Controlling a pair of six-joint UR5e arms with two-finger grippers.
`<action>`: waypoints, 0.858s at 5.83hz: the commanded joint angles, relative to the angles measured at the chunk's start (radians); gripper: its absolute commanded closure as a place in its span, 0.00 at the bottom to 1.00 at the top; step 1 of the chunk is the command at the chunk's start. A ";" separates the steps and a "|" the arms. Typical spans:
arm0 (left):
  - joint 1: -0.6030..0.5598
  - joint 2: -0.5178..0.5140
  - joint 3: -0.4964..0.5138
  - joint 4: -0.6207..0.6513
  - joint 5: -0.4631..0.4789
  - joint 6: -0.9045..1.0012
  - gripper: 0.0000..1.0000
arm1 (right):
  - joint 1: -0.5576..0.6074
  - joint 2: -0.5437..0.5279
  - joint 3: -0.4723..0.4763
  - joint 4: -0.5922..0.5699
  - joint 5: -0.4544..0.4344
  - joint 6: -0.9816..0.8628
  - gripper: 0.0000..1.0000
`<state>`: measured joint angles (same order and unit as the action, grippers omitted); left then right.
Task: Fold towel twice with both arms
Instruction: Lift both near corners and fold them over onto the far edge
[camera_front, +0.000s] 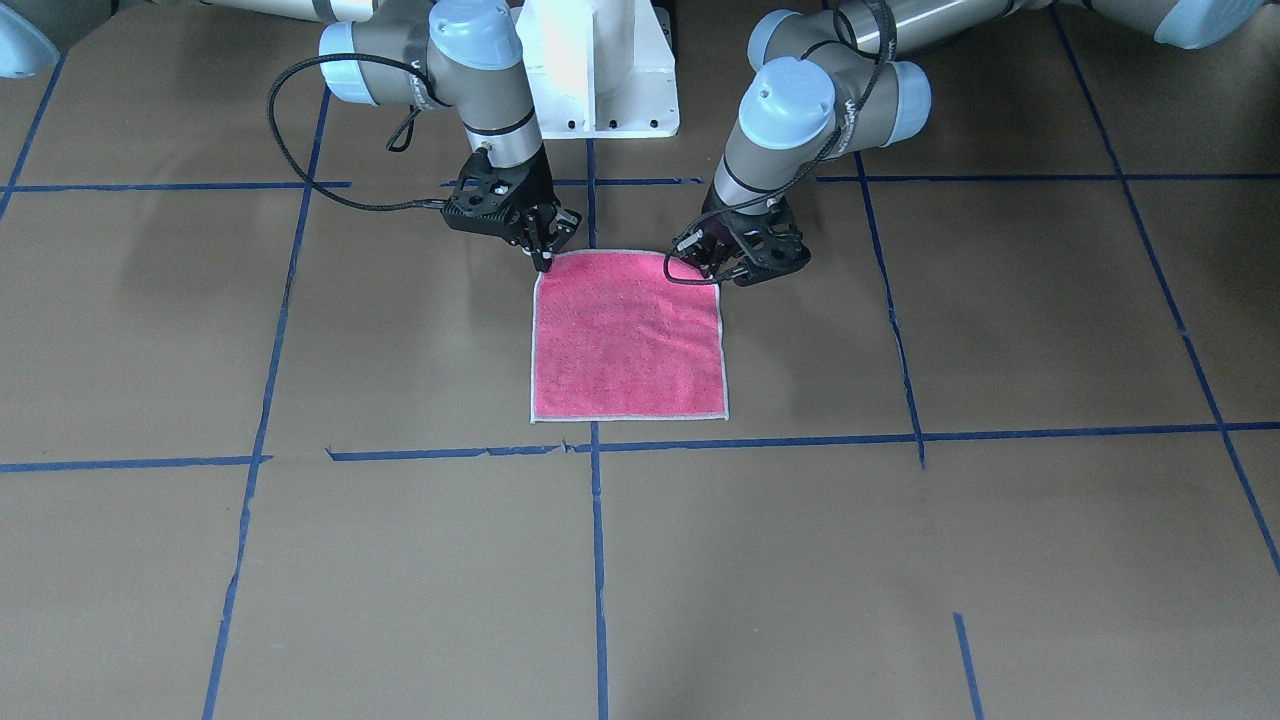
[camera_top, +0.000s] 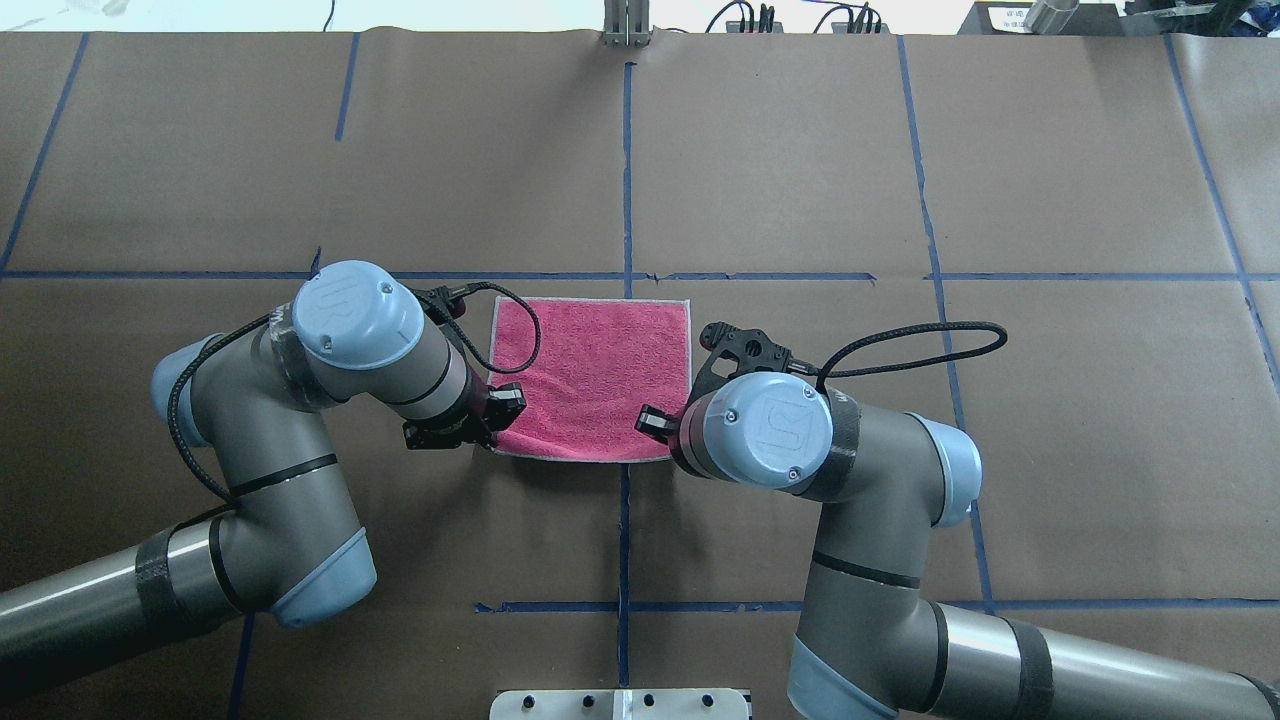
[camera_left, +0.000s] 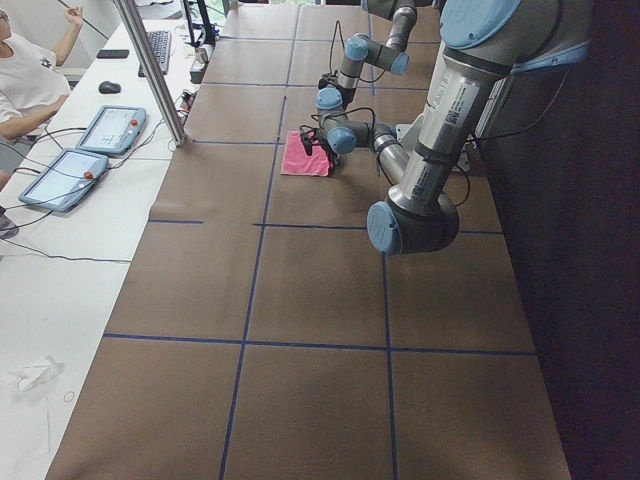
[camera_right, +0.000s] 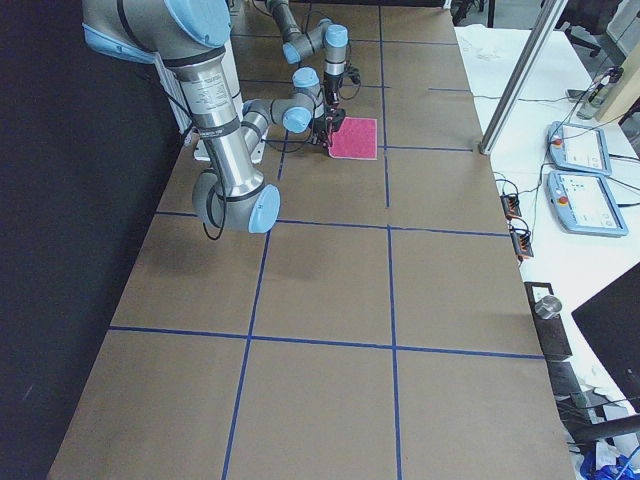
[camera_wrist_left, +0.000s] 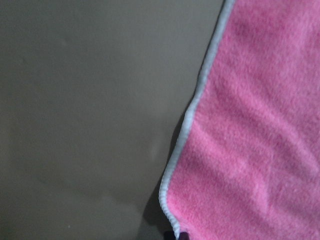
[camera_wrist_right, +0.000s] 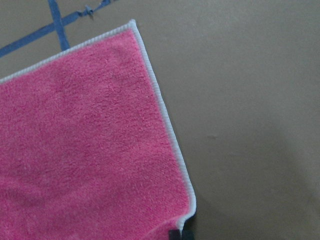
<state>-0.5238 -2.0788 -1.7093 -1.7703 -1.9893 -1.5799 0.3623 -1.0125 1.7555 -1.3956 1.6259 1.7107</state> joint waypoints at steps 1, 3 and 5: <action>-0.024 -0.027 0.003 0.000 0.000 0.000 0.97 | 0.038 0.017 -0.010 0.000 0.000 -0.002 0.98; -0.047 -0.070 0.061 -0.001 0.000 -0.002 0.96 | 0.066 0.054 -0.119 0.109 -0.001 -0.002 0.98; -0.068 -0.070 0.118 -0.052 0.000 -0.002 0.96 | 0.098 0.052 -0.151 0.145 0.003 0.000 0.98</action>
<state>-0.5850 -2.1478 -1.6149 -1.8041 -1.9896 -1.5816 0.4454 -0.9609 1.6159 -1.2635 1.6268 1.7093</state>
